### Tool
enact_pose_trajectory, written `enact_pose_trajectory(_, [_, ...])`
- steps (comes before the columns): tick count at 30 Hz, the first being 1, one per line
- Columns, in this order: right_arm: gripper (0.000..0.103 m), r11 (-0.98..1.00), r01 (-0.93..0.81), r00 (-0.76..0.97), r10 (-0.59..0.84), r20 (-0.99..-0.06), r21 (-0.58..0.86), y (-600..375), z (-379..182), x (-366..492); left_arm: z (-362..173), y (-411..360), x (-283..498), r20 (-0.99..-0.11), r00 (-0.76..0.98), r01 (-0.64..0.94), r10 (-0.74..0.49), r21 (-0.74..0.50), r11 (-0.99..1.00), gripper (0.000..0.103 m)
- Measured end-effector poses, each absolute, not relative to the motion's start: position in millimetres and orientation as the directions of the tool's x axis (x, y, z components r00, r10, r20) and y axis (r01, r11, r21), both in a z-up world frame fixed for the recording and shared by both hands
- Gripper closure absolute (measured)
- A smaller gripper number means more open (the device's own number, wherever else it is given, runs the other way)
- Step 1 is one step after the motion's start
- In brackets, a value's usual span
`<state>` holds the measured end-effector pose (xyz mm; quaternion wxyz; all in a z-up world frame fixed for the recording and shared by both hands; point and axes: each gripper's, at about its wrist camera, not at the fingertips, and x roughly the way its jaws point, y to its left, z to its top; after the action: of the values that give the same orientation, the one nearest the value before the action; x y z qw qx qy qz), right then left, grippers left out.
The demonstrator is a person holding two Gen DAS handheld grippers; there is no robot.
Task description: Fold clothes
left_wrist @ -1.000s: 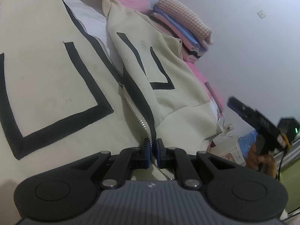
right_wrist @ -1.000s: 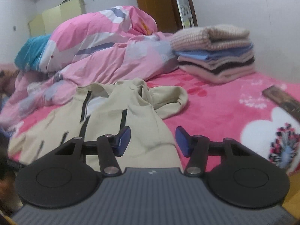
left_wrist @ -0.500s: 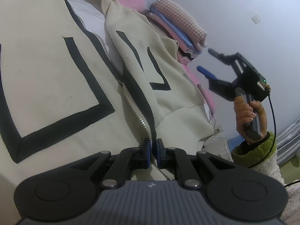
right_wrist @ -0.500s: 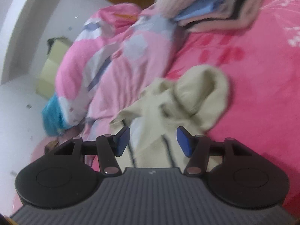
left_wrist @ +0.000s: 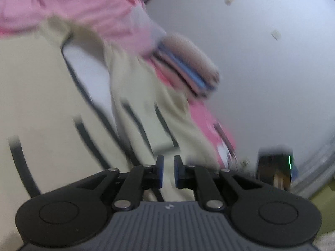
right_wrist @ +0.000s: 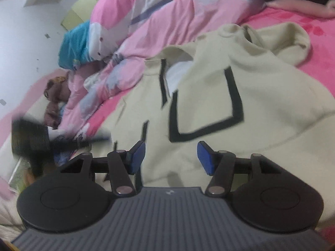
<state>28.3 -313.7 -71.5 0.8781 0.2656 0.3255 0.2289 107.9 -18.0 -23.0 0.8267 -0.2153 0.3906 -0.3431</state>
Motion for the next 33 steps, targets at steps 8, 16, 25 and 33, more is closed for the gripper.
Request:
enact_pose_trajectory(8, [0.048,0.809,-0.304,0.718,0.542,-0.437,0.503,-297,-82,14,-40,-70,261,-0.576,0.629,0.311,-0.522,-0.428,0.848,0.063])
enact_pose_trajectory(16, [0.049,0.717,-0.262,0.757,0.568,-0.324,0.646,-326,-105,17,-105,-94,359,-0.620,0.634,0.223,-0.463,-0.427,0.876,0.066])
enact_pose_trajectory(25, [0.048,0.651,-0.275,0.758,0.600,-0.257,0.708,-338,-111,14,-107,-88,377,-0.587,0.644,0.257,-0.491,-0.438,0.861,0.097])
enact_pose_trajectory(33, [0.048,0.640,-0.278,0.756,0.606,-0.249,0.716,-339,-114,15,-42,-43,405,-0.524,0.669,0.226,-0.527,-0.532,0.816,0.099])
